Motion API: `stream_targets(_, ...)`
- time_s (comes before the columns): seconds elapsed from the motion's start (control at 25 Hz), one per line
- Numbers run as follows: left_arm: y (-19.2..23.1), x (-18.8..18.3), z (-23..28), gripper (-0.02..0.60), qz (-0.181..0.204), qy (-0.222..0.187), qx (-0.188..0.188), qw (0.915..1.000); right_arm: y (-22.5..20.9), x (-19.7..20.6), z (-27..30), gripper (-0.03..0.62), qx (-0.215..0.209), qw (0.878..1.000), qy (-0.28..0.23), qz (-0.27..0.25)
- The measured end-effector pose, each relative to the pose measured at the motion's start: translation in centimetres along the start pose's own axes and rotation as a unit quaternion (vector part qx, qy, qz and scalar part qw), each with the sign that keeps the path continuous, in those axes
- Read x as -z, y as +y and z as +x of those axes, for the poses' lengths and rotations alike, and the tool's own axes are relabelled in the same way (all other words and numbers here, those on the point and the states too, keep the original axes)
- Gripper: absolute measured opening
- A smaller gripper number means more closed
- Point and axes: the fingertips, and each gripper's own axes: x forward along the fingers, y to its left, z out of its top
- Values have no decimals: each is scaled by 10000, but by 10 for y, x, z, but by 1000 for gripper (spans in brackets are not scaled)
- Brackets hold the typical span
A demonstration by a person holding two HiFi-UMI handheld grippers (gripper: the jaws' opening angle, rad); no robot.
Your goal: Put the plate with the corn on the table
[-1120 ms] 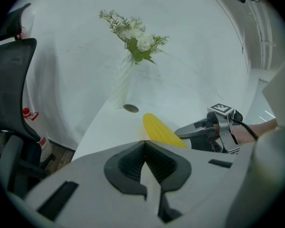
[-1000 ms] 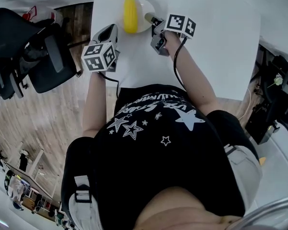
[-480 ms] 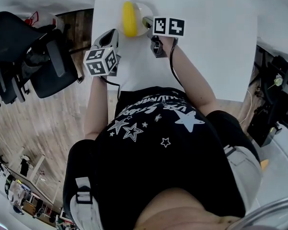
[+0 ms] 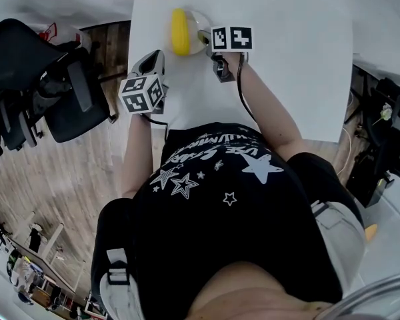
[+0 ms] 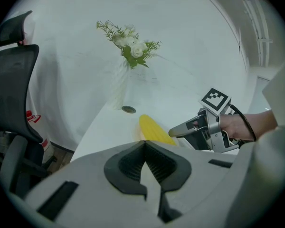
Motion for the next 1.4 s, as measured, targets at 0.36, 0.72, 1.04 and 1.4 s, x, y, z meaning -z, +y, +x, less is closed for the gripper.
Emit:
stream_targets(0.36,-5,1,-22,6,14,-143,-103,9998,-3,2,-22,164,-31,9999,-163,-23)
stream_targets(0.72,-25,7,-51,6,6,-313,-298,9991,-21,17,-67,164,-116,9990,-431,39)
stream_targets(1.04,-63,15,-72,6,-11,-464,-408,9981,-39,39,-109,164,-237,9985,-494,80)
stream_targets(1.4,-117,21,-88,6,90,-669,-616,9958,-46,57,-157,153,-618,9968,-468,-194)
